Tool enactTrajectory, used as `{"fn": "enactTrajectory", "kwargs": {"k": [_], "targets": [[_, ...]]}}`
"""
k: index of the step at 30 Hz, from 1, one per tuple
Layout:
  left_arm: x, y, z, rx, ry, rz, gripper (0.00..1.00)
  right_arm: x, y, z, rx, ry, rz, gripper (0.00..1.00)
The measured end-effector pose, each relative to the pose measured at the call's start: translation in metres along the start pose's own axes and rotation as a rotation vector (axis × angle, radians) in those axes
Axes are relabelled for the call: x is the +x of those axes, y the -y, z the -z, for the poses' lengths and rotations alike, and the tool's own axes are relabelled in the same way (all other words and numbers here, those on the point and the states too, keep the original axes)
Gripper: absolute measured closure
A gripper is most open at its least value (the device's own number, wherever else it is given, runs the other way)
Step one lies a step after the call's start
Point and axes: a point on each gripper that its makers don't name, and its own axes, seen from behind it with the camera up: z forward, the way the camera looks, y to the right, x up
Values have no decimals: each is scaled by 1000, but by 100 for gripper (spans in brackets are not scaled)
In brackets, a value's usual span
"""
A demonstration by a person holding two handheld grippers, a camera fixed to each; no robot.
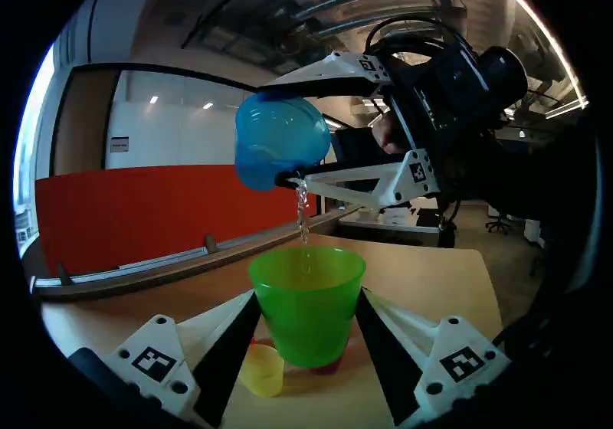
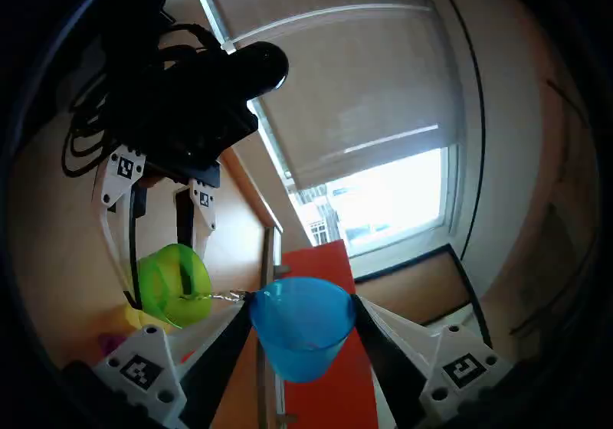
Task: Pour water
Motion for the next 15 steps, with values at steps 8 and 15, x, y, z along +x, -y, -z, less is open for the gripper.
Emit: {"fn": "enactTrajectory", "kwargs": {"k": [8,15], "targets": [[0,1,1,3,-2,0,18,-1,1,-1,4,3,25,8],[1,1,1,3,-3,0,18,2,2,-3,10,2,45,8]]}}
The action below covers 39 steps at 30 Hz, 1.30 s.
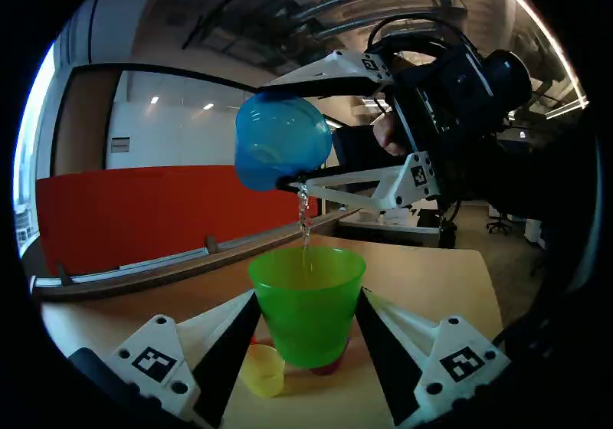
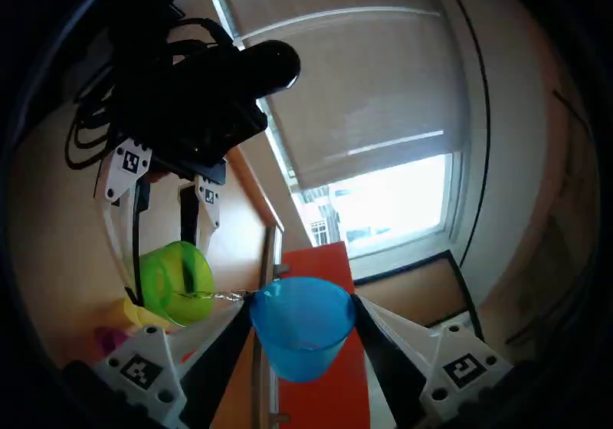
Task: Pour water
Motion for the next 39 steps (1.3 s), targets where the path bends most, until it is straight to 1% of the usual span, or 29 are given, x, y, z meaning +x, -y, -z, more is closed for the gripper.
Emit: {"fn": "enactTrajectory", "kwargs": {"k": [14,32,39], "targets": [[1,1,0,0,-2,1,18,3,2,1,1,-1,35,9],[1,-1,0,-2,-4,0,18,5,-1,1,-4,6,98,8],[1,-1,0,-3,-6,1,18,5,1,1,2,12,131,8]]}}
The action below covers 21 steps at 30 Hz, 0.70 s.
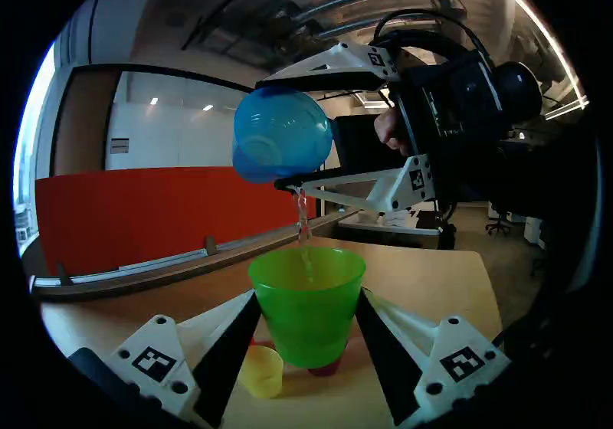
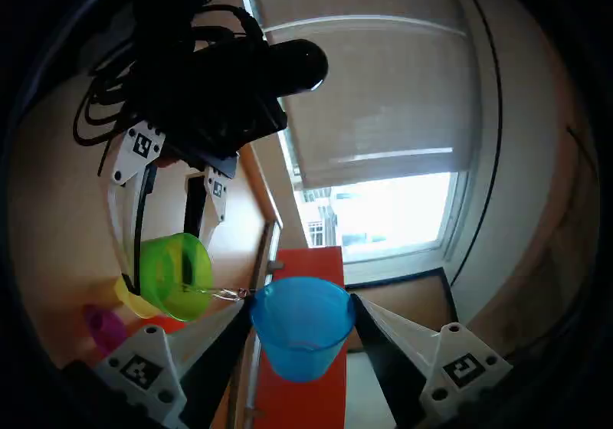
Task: Pour water
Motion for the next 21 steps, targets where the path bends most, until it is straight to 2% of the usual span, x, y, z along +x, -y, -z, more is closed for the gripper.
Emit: {"fn": "enactTrajectory", "kwargs": {"k": [21], "targets": [[0,0,0,1,-2,0,18,11,1,1,6,-1,80,8]]}}
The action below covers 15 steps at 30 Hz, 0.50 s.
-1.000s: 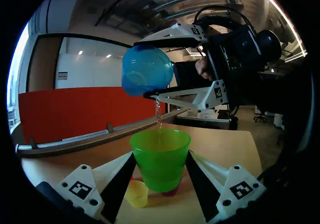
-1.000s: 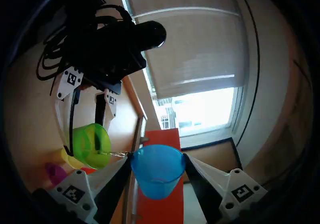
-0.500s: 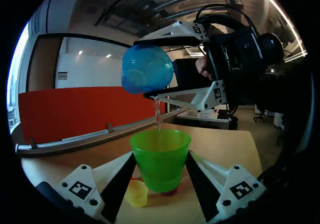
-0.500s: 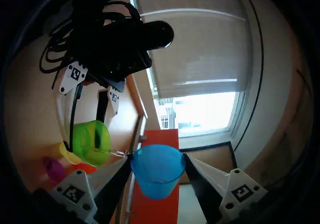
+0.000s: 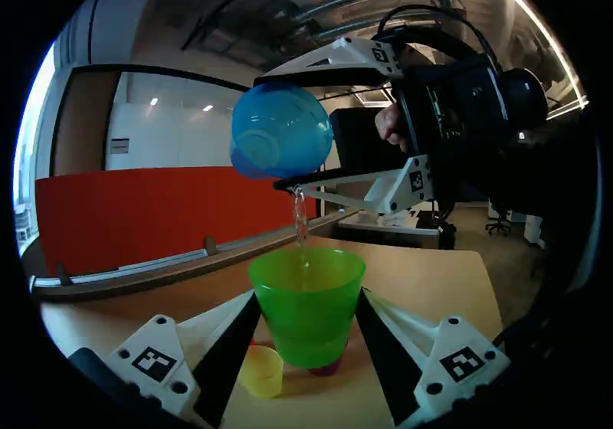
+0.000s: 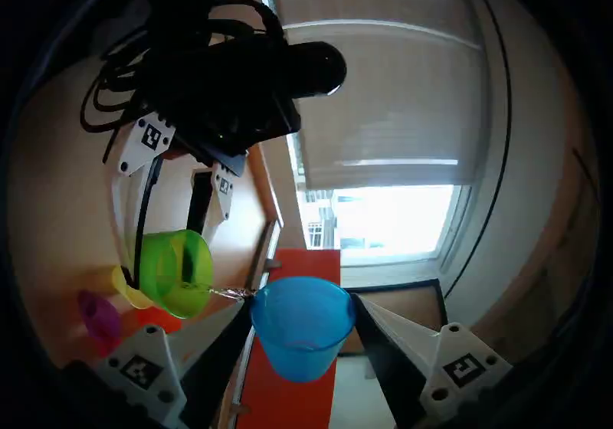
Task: Pour water
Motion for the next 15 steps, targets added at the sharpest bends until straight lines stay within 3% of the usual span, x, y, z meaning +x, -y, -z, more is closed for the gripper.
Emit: {"fn": "enactTrajectory", "kwargs": {"k": [15], "targets": [[1,1,0,1,-2,1,18,1,-2,-1,-6,4,52,9]]}}
